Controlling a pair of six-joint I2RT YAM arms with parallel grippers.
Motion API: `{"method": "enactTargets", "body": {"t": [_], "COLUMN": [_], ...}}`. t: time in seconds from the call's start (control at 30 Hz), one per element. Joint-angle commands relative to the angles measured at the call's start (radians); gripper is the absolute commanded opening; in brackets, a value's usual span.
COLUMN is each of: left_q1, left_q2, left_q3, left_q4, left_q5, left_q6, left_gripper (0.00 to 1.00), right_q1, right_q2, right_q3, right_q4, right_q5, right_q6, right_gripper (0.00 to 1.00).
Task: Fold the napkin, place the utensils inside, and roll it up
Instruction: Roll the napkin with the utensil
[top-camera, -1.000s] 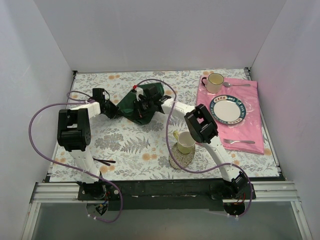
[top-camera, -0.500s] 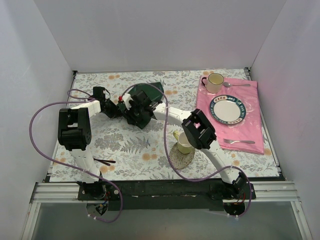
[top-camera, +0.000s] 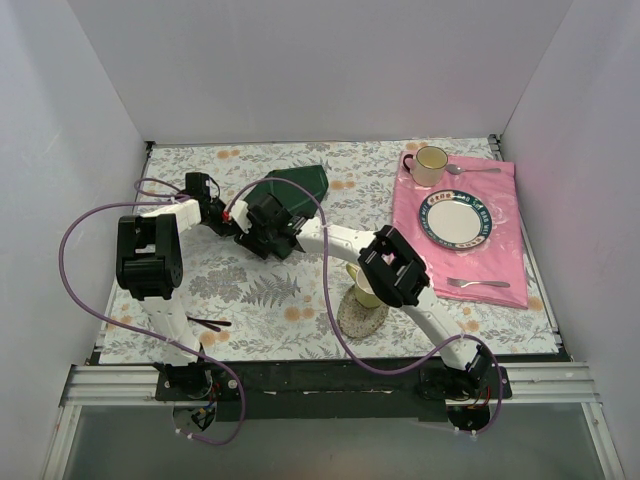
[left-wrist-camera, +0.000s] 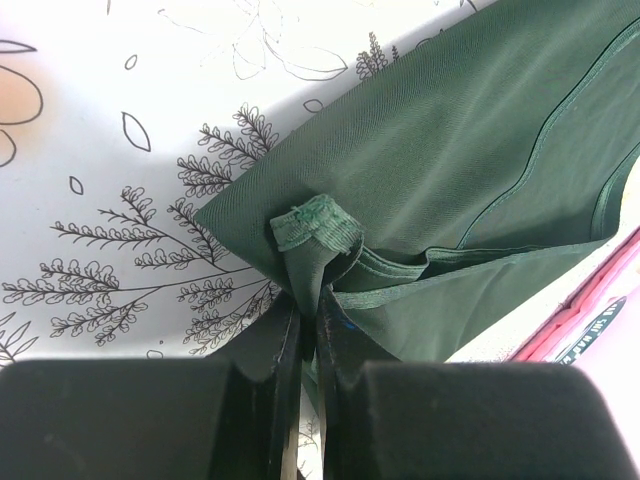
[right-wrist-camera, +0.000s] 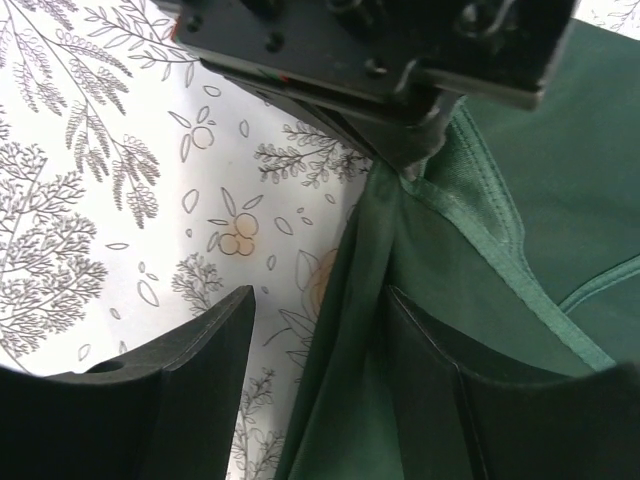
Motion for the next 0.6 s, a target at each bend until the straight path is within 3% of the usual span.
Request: {"method": "enactTargets", "body": {"t": [0.0,0.57], "left_q1": [0.001,0.005], "left_q2": [-0.01,-0.002], "left_q3": [0.027,0.041], "left_q4": [-0.021,-0.038], "left_q5": [0.007,0.028], "left_q6": [0.002,0.015], "left_gripper": [0.0,0.0], "right_q1": [-0.005,-0.036], "right_q2": [-0.049,0.04], "right_q3": [0.001,0.034], "right_q4": [0.012,0.024], "right_q5": [0.056,0.075], "right_q6": [-0.032,-0.02], "right_gripper": [0.62,0.6]}}
